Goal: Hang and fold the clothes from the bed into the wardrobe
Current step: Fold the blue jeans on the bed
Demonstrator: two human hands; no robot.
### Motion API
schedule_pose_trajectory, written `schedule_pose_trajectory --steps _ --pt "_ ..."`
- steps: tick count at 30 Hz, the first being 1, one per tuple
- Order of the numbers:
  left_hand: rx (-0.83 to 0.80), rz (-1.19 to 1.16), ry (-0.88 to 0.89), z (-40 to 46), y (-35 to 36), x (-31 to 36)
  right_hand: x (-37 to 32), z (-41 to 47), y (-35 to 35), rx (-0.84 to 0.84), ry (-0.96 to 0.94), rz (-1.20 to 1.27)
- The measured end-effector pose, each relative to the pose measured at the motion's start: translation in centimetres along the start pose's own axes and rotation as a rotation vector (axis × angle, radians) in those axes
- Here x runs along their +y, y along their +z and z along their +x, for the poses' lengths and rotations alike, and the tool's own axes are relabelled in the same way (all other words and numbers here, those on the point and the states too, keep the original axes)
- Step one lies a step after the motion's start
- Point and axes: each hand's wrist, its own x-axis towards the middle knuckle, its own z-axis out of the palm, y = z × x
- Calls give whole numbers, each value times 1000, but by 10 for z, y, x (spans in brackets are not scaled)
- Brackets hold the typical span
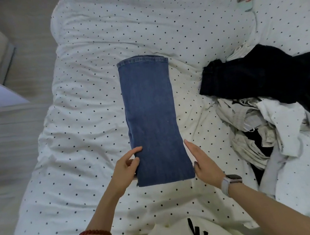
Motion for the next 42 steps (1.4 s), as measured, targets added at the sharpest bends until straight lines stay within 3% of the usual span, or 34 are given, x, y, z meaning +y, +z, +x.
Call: schedule_pose_trajectory --steps 2,4,8,11,15,18,20,23,27,29,36,42 --pt "35 -110 -18 1 -3 17 0 9 -8 0 -129 -154" --pt "73 -204 -21 5 -7 33 -5 18 -14 49 -199 -142" --pt "107 -421 -59 27 -13 79 -35 37 -34 173 -202 162" --pt "51 -554 10 47 -19 119 -68 65 -62 341 -116 332" --pt "163 -250 120 84 -27 158 -109 109 -94 413 -16 487" --pt "321 17 237 118 -30 167 -113 143 -106 433 31 503" --pt "344 127 292 139 -31 170 -113 166 -112 437 40 491" --pt "324 158 275 168 -29 175 -116 198 -118 429 39 494" --pt "260 -2 212 204 -30 170 -114 245 -122 420 76 535" --pt "248 57 153 215 -25 155 -108 266 -121 398 108 544" --pt "377 334 165 235 -19 123 -86 311 -108 374 249 459" --pt "507 178 155 214 -13 109 -71 283 -99 412 244 445"
